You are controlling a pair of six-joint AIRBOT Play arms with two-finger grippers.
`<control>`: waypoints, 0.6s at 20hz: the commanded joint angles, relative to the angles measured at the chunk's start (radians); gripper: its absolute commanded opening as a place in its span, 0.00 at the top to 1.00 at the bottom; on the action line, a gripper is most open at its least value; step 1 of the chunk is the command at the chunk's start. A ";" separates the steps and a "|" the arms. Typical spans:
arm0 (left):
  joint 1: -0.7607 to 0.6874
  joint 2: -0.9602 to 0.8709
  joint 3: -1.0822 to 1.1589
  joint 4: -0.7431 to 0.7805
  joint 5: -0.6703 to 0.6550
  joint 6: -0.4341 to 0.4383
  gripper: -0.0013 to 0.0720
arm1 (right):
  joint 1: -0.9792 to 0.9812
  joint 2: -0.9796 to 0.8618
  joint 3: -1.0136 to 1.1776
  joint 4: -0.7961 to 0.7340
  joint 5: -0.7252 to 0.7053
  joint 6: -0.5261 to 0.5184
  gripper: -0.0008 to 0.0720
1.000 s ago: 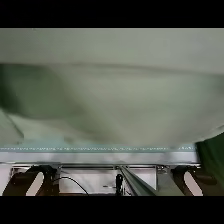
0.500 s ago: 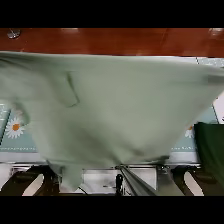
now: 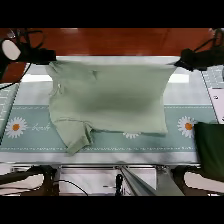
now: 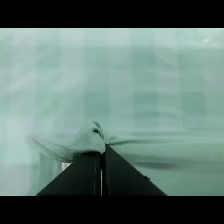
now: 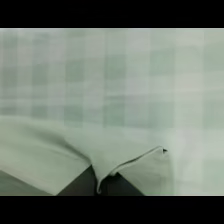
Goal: Fold the shirts.
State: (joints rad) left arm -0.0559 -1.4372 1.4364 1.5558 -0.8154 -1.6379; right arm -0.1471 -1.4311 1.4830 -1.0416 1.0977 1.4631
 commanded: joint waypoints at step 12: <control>0.075 -0.298 0.303 -0.166 -0.483 0.143 0.95 | -0.072 -0.417 0.377 0.168 0.404 -0.045 0.96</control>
State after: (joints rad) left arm -0.0132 -1.7504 1.7218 1.4239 -1.0767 -1.5822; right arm -0.1867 -1.8610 1.8420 -0.8669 1.2926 1.4685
